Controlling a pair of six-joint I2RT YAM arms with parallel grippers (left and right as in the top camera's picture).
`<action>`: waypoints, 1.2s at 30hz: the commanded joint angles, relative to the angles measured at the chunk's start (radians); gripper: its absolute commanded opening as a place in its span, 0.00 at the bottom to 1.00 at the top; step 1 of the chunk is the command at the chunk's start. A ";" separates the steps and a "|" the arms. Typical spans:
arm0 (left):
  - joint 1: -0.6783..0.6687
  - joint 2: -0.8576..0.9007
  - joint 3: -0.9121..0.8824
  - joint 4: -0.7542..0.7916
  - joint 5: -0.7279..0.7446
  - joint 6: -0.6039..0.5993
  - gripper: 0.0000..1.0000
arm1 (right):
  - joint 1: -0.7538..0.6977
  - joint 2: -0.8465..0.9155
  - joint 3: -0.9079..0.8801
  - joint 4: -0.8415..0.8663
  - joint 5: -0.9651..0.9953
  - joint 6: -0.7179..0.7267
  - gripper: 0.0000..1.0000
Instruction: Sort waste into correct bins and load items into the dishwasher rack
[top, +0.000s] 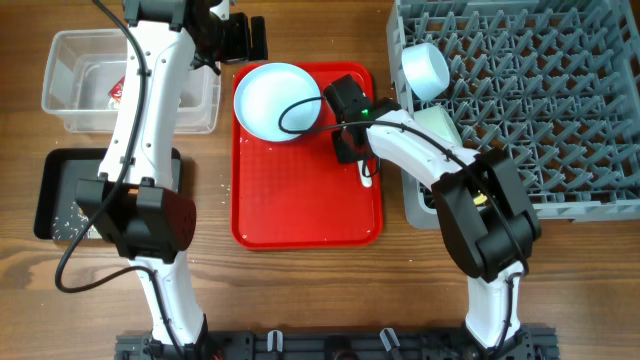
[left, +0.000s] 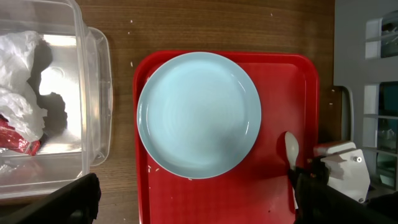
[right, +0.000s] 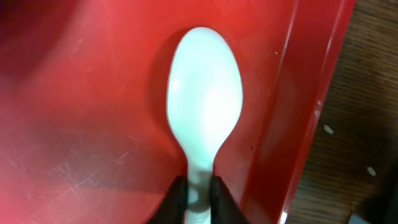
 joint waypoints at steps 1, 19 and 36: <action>0.000 0.013 -0.006 0.003 -0.006 -0.006 1.00 | -0.002 0.068 -0.037 -0.031 -0.047 -0.024 0.04; 0.000 0.013 -0.006 0.003 -0.006 -0.006 1.00 | -0.004 -0.163 -0.035 -0.107 -0.092 -0.049 0.04; 0.000 0.013 -0.006 0.003 -0.006 -0.006 1.00 | -0.004 -0.098 -0.037 -0.013 -0.173 -0.138 0.61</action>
